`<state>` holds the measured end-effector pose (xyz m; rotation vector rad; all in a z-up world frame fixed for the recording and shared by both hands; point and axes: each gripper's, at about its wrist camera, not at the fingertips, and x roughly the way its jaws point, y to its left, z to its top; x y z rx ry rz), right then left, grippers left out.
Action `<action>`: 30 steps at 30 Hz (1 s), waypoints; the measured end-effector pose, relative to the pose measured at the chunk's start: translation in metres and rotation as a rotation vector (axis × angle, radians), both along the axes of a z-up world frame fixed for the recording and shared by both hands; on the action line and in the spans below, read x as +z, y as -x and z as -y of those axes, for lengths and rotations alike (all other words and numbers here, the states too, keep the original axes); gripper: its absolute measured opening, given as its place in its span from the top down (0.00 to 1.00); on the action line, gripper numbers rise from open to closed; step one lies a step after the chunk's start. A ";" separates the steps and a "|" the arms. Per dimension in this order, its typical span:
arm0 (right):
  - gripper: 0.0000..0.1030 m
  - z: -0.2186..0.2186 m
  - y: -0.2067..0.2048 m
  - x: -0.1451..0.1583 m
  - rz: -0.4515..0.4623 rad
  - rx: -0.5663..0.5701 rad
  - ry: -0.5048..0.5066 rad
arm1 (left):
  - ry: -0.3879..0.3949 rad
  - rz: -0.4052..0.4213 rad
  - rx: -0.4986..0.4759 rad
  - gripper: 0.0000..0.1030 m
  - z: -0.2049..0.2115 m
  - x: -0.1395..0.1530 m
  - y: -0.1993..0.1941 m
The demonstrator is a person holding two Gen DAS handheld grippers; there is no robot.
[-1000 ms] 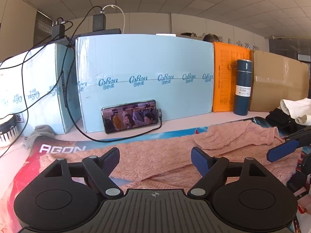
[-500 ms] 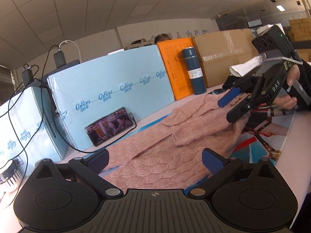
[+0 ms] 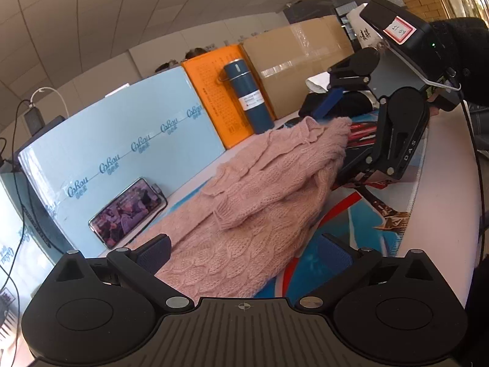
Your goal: Fold clothes
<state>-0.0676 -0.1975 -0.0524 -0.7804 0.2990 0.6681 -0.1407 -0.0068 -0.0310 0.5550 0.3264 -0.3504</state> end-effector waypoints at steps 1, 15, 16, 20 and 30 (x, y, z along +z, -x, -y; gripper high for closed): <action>0.04 -0.006 0.000 -0.002 0.030 0.015 0.000 | -0.012 -0.002 0.009 0.00 0.002 -0.001 -0.005; 0.07 -0.008 0.008 -0.001 0.072 0.080 -0.108 | -0.144 0.008 0.289 0.00 -0.022 -0.006 -0.063; 0.08 -0.009 0.013 -0.006 0.096 0.095 -0.063 | -0.143 0.009 0.316 0.00 -0.032 -0.005 -0.063; 0.57 -0.006 0.014 -0.013 0.072 0.139 -0.024 | -0.128 0.003 0.410 0.00 -0.065 -0.004 -0.061; 0.91 0.033 0.004 0.009 -0.051 0.120 -0.221 | -0.179 0.035 0.421 0.00 -0.069 -0.002 -0.037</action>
